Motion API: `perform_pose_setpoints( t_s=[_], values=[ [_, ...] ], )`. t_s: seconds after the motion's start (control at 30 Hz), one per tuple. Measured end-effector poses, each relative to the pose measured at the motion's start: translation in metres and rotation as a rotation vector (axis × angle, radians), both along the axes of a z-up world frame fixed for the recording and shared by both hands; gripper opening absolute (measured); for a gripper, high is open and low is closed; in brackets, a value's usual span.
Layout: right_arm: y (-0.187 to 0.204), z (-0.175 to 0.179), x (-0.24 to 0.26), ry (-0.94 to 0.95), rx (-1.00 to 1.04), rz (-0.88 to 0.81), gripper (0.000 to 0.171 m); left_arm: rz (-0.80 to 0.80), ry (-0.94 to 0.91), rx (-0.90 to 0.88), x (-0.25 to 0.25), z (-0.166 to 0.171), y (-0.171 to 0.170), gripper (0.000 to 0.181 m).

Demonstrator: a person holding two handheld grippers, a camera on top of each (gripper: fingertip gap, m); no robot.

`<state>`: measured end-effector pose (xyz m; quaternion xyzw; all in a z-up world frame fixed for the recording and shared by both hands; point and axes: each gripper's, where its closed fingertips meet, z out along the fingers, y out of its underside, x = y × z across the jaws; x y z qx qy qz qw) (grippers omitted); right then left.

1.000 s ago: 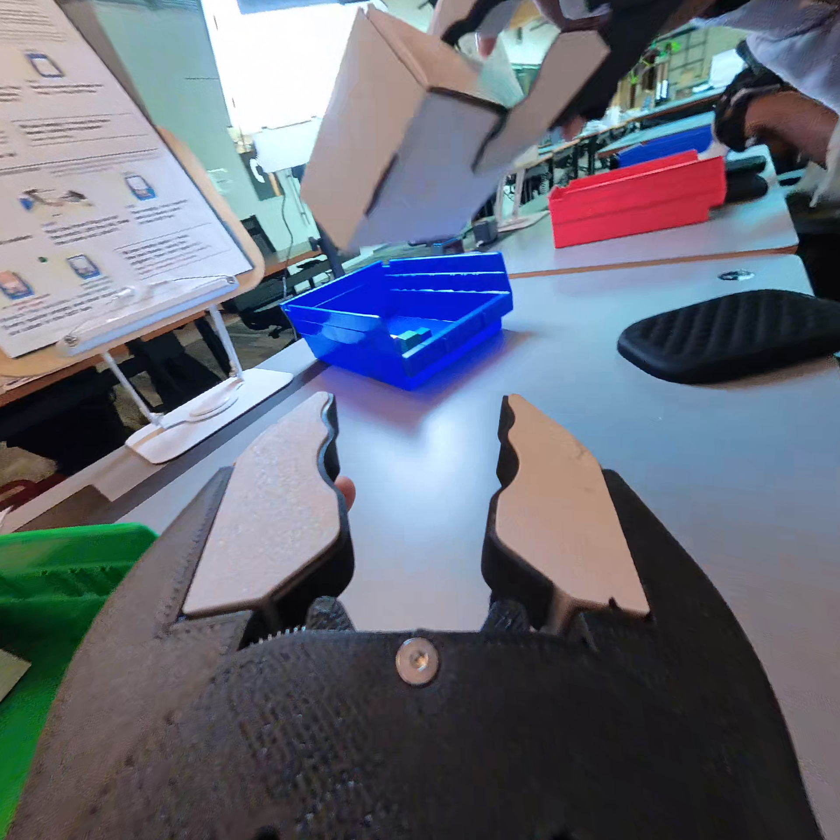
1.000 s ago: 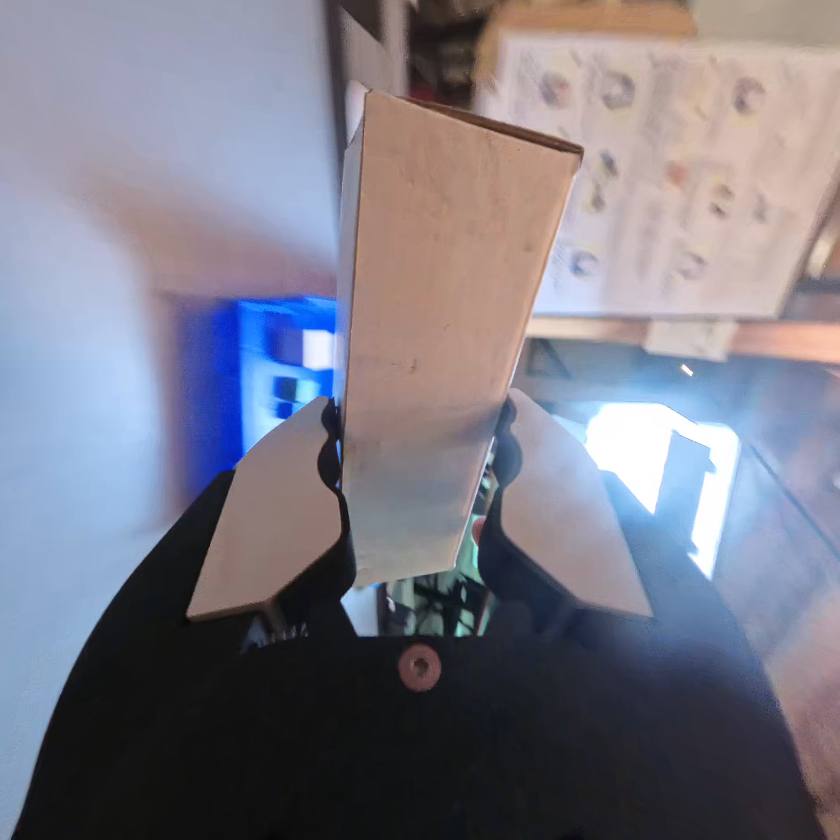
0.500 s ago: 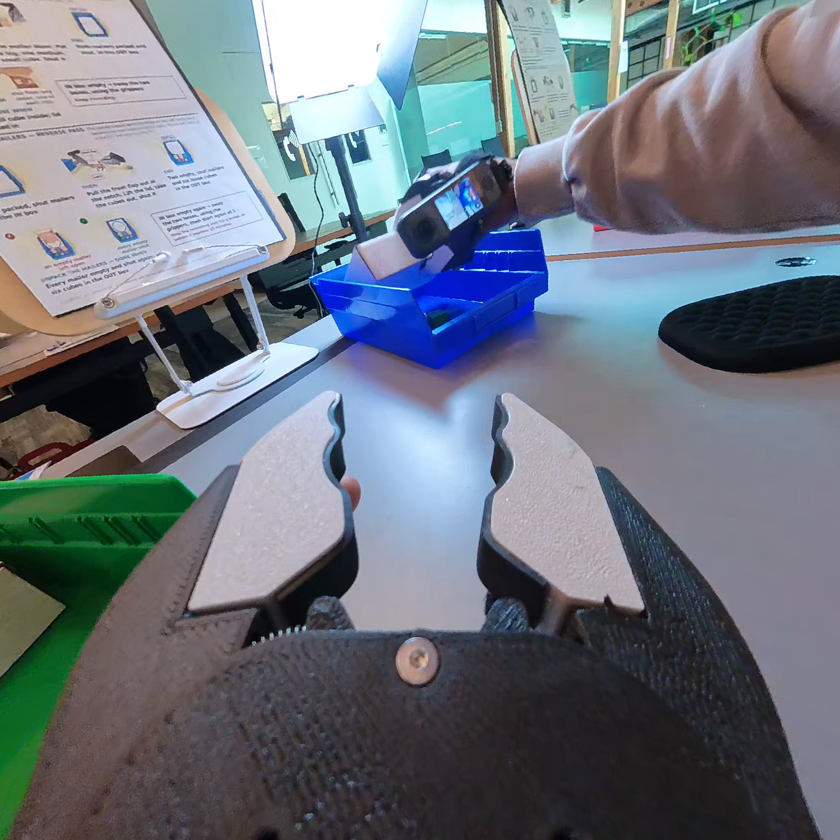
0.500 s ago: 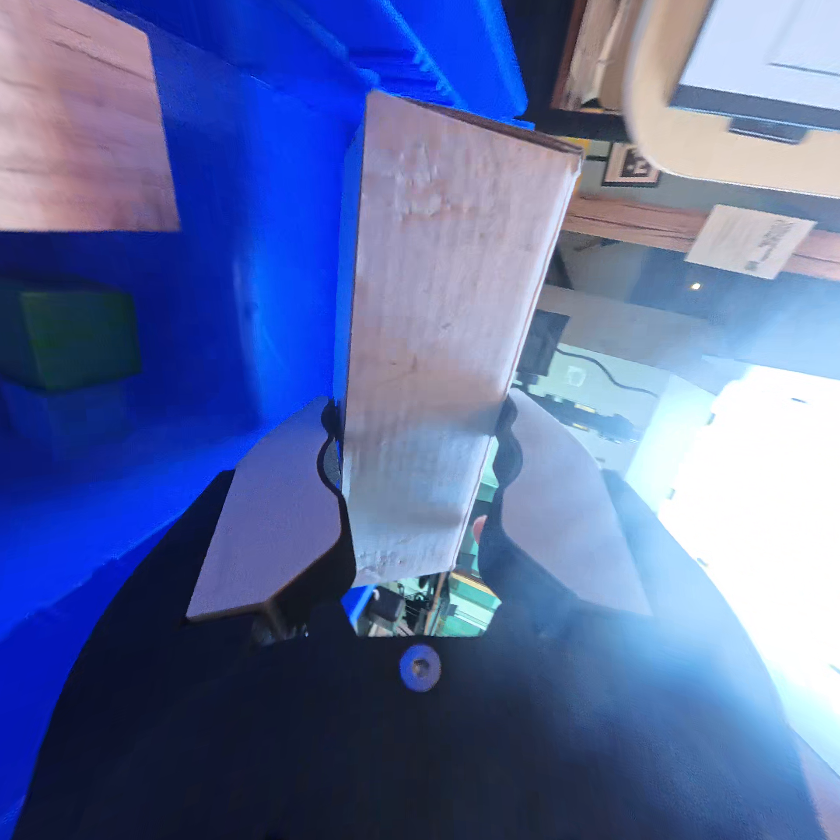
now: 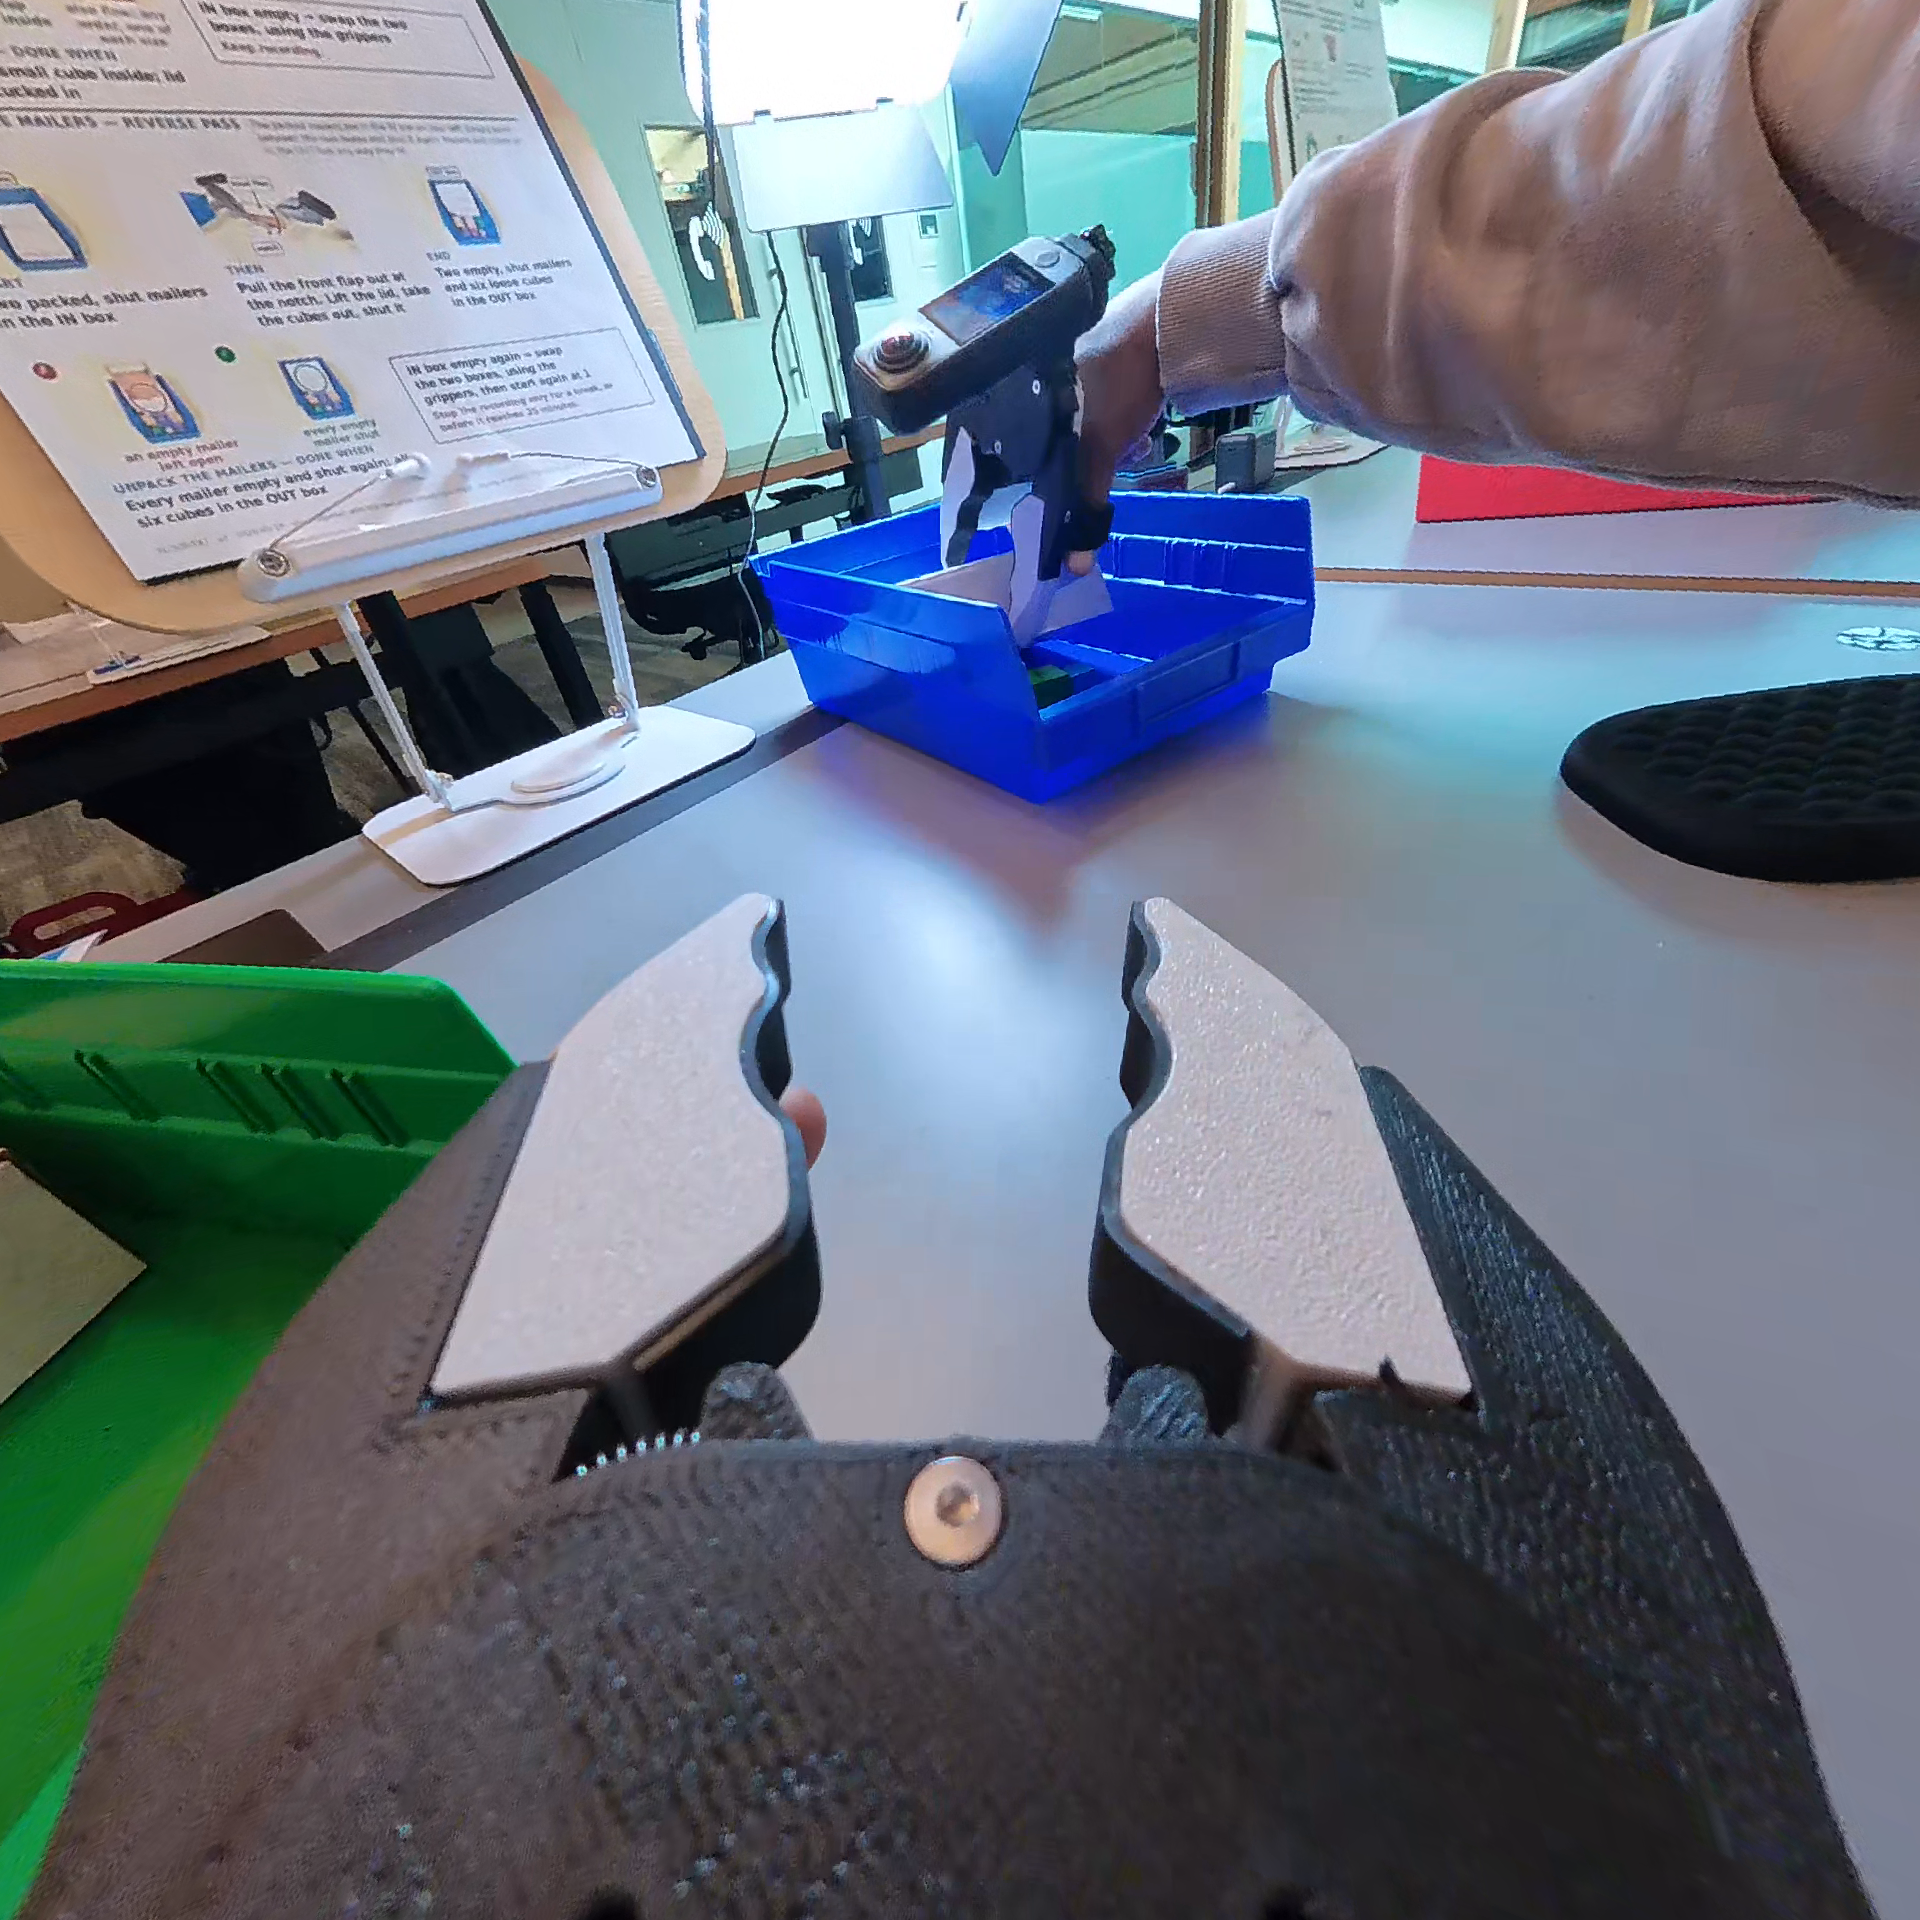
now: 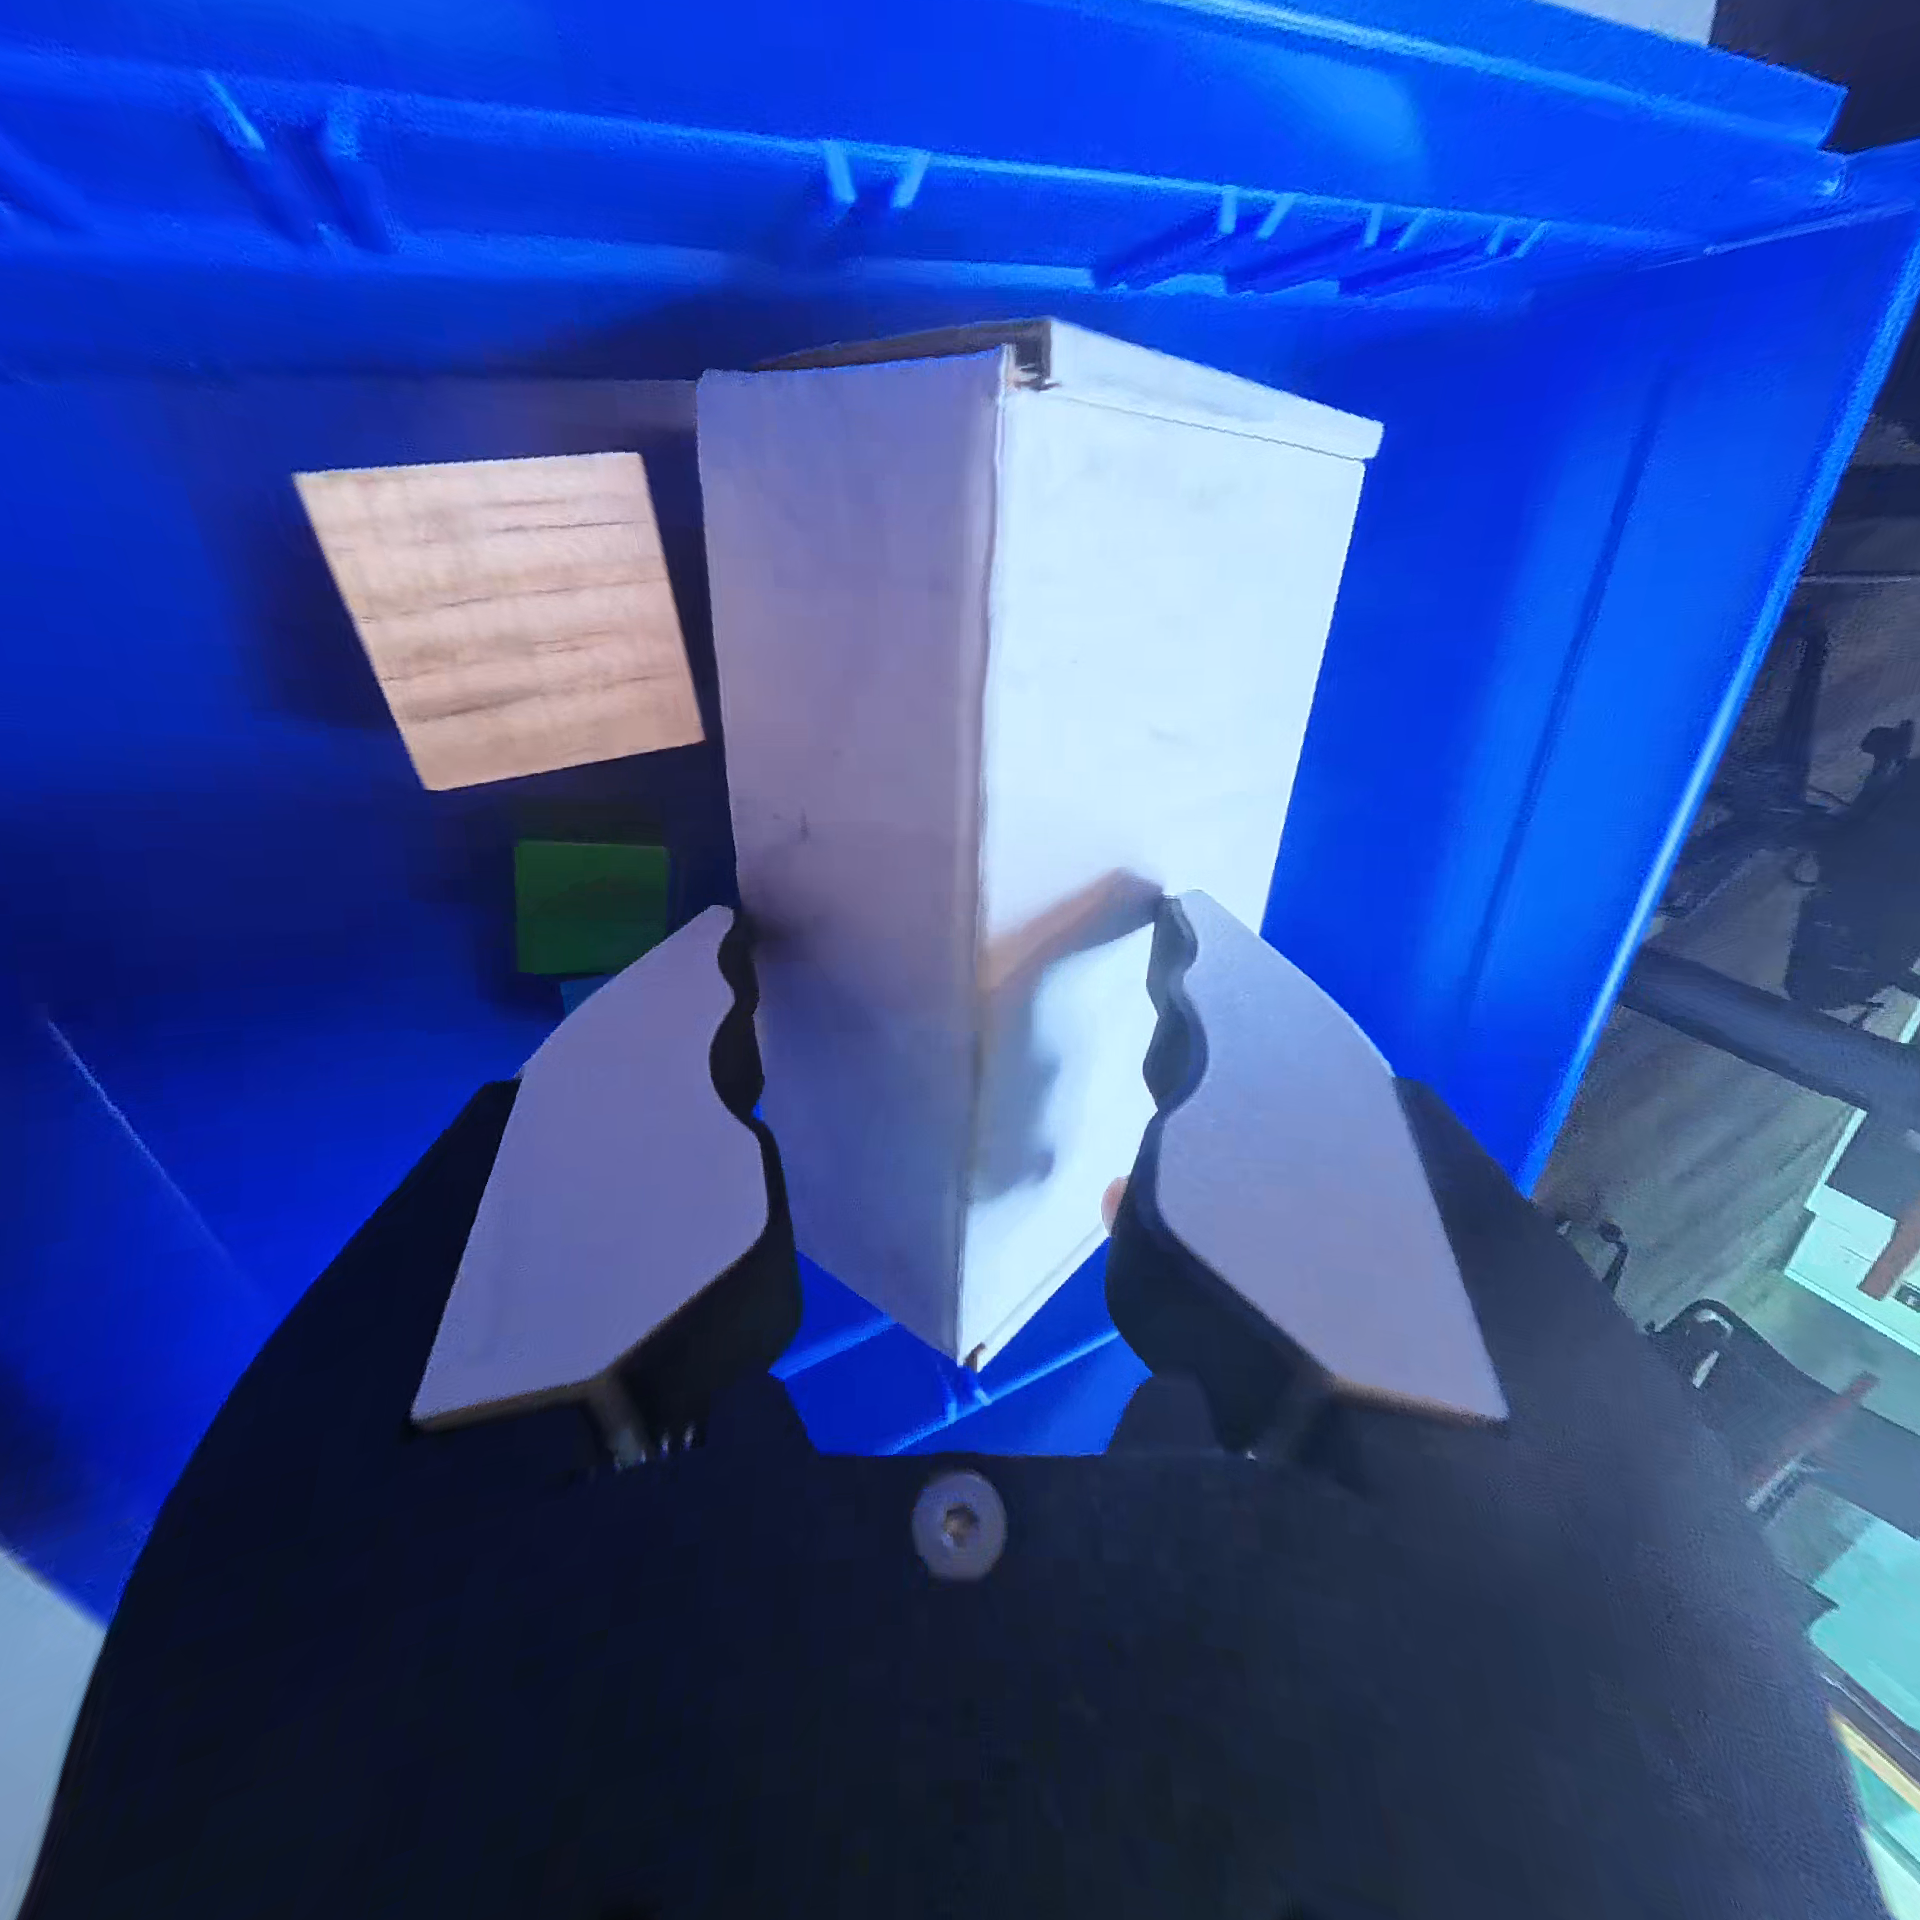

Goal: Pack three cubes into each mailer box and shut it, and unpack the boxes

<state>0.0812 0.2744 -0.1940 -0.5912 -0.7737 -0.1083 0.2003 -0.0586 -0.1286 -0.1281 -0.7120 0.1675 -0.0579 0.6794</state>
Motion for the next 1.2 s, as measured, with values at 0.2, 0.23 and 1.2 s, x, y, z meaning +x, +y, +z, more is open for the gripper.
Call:
perform_pose_setpoints(
  t_s=[0.2, 0.23, 1.2],
  values=[
    [0.024, -0.013, -0.001, -0.080, 0.219, 0.075, 0.074, 0.006, -0.004, -0.015, -0.002, -0.003, 0.001, 0.061],
    [0.026, -0.016, 0.000, -0.095, 0.243, 0.074, 0.074, 0.006, -0.004, -0.015, -0.003, -0.003, 0.001, 0.061],
    [-0.154, 0.034, -0.008, 0.366, -0.106, 0.137, 0.059, 0.103, -0.019, -0.020, -0.028, 0.001, 0.005, 0.058]
  ],
)
